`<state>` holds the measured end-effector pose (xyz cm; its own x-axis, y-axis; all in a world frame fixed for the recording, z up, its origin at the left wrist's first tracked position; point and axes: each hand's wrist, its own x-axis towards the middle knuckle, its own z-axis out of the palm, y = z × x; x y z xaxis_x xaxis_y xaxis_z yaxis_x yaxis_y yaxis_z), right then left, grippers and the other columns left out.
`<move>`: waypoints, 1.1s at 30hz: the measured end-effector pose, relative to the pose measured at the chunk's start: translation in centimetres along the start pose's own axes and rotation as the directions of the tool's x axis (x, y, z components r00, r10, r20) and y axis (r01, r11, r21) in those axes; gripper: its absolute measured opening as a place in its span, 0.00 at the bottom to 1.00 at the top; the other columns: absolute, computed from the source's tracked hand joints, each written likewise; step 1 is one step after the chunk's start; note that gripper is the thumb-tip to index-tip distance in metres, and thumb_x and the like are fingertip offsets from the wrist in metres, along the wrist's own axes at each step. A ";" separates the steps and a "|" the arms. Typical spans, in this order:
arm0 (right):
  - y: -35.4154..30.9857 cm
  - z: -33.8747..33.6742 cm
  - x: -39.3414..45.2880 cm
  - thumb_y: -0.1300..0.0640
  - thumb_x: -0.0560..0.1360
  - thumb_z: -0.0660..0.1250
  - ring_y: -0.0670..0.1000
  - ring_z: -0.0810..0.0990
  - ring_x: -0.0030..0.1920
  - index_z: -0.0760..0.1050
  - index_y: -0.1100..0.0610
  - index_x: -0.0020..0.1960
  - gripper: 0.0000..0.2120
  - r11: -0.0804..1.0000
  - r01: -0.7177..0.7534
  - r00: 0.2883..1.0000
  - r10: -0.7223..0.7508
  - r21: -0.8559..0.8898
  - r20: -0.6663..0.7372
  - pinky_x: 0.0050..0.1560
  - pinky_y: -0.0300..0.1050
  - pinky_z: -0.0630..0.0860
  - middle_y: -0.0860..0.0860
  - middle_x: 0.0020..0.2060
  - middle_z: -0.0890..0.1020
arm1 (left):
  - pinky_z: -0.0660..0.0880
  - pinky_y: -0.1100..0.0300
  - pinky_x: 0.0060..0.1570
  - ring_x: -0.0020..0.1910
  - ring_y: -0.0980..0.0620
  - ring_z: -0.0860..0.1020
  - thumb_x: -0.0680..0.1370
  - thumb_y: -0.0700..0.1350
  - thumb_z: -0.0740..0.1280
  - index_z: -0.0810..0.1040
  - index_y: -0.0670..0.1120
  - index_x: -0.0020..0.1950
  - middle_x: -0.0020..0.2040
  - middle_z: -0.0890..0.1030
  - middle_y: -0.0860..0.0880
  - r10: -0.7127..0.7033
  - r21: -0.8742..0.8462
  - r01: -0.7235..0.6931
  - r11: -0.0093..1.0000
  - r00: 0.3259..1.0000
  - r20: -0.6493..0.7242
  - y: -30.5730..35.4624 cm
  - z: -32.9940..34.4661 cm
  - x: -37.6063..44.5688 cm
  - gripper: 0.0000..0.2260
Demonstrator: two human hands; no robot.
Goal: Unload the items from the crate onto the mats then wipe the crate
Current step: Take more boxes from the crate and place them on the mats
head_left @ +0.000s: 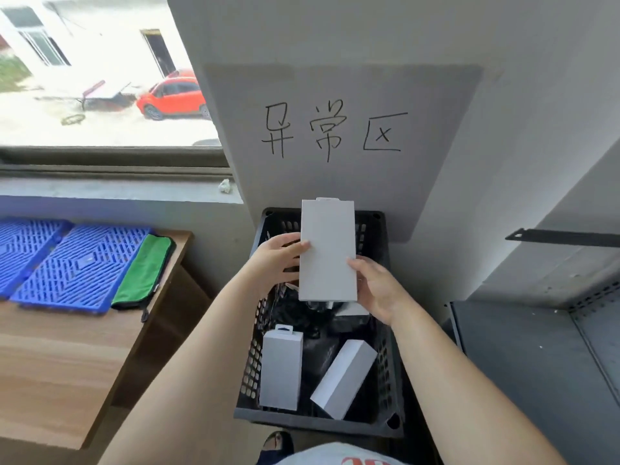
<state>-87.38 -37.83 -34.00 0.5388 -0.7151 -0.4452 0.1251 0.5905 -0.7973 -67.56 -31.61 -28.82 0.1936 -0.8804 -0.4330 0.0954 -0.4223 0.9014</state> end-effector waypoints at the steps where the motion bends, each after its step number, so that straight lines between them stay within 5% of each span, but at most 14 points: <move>1: -0.3 0.3 0.1 0.55 0.81 0.62 0.58 0.80 0.57 0.73 0.59 0.64 0.14 1.000 0.025 1.000 -0.025 -0.014 -0.018 0.58 0.58 0.77 0.59 0.58 0.81 | 0.76 0.46 0.61 0.60 0.47 0.79 0.76 0.47 0.73 0.65 0.51 0.77 0.64 0.79 0.47 -0.008 0.082 0.010 0.997 1.000 -0.028 0.2 0.1 0.1 0.31; 5: -1.1 1.5 0.6 0.51 0.79 0.65 0.52 0.82 0.55 0.75 0.54 0.61 0.12 0.937 0.171 0.966 -0.219 -0.305 -0.134 0.56 0.52 0.79 0.51 0.55 0.83 | 0.66 0.46 0.71 0.73 0.46 0.66 0.70 0.53 0.77 0.48 0.61 0.80 0.78 0.62 0.48 0.007 0.423 0.056 0.904 0.989 -0.146 0.8 1.3 0.0 0.48; 9: -1.0 2.8 0.3 0.49 0.75 0.70 0.44 0.80 0.52 0.72 0.48 0.64 0.19 0.785 0.315 0.886 -0.445 -0.534 -0.132 0.48 0.41 0.78 0.42 0.52 0.81 | 0.74 0.40 0.62 0.68 0.47 0.71 0.60 0.59 0.80 0.45 0.64 0.78 0.74 0.68 0.48 -0.072 0.146 0.071 0.987 0.997 -0.002 1.3 3.0 0.6 0.57; 11: -0.7 3.6 -0.1 0.47 0.73 0.71 0.41 0.80 0.51 0.72 0.45 0.62 0.19 0.749 0.360 0.864 -0.492 -0.556 -0.103 0.48 0.40 0.79 0.40 0.51 0.81 | 0.78 0.41 0.56 0.64 0.47 0.74 0.57 0.59 0.80 0.43 0.65 0.77 0.69 0.72 0.50 -0.061 0.049 0.063 0.997 0.997 -0.037 1.2 4.0 1.0 0.59; 17: -0.1 3.8 0.5 0.50 0.76 0.66 0.45 0.73 0.62 0.79 0.46 0.58 0.11 0.677 0.490 0.824 -0.566 -0.548 0.038 0.63 0.43 0.73 0.40 0.58 0.76 | 0.79 0.46 0.55 0.55 0.49 0.80 0.67 0.48 0.80 0.61 0.54 0.68 0.58 0.78 0.49 0.065 -0.166 -0.119 0.979 0.952 -0.299 0.2 4.5 2.2 0.37; 21: -1.2 2.8 1.0 0.66 0.78 0.62 0.43 0.76 0.59 0.80 0.46 0.54 0.16 0.737 0.458 0.852 -0.523 -0.498 0.010 0.60 0.38 0.74 0.43 0.57 0.79 | 0.80 0.43 0.53 0.54 0.47 0.81 0.69 0.47 0.77 0.67 0.52 0.65 0.58 0.80 0.49 0.023 -0.212 -0.094 0.973 0.949 -0.315 -0.5 3.1 2.6 0.29; 25: -1.2 1.6 2.2 0.62 0.76 0.67 0.50 0.78 0.58 0.71 0.47 0.65 0.20 0.908 0.254 0.954 -0.292 -0.333 -0.068 0.59 0.48 0.75 0.48 0.59 0.78 | 0.78 0.38 0.55 0.58 0.45 0.81 0.67 0.45 0.77 0.72 0.51 0.65 0.60 0.81 0.48 0.007 -0.353 -0.094 0.931 0.971 -0.239 -0.6 1.5 2.4 0.28; 28: -1.0 1.3 2.1 0.60 0.78 0.66 0.54 0.81 0.53 0.73 0.53 0.64 0.15 0.998 0.017 0.996 -0.012 -0.054 0.087 0.58 0.56 0.78 0.55 0.55 0.81 | 0.80 0.42 0.54 0.59 0.44 0.81 0.71 0.43 0.75 0.74 0.49 0.66 0.61 0.82 0.46 0.032 -0.369 -0.094 0.925 0.985 -0.170 -0.8 0.3 1.9 0.24; 33: -0.3 2.2 2.5 0.60 0.78 0.66 0.58 0.80 0.58 0.72 0.55 0.68 0.19 0.999 0.024 0.982 -0.028 0.023 0.185 0.53 0.55 0.80 0.58 0.59 0.80 | 0.81 0.49 0.45 0.52 0.47 0.83 0.76 0.42 0.72 0.75 0.47 0.66 0.56 0.84 0.46 0.013 -0.372 -0.081 0.925 0.983 -0.182 -0.9 -1.0 0.7 0.19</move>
<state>-84.24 -38.99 -34.02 0.6796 -0.6502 -0.3397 0.1571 0.5813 -0.7984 -66.59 -31.61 -29.91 0.3689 -0.8320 -0.4144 0.4358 -0.2390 0.8677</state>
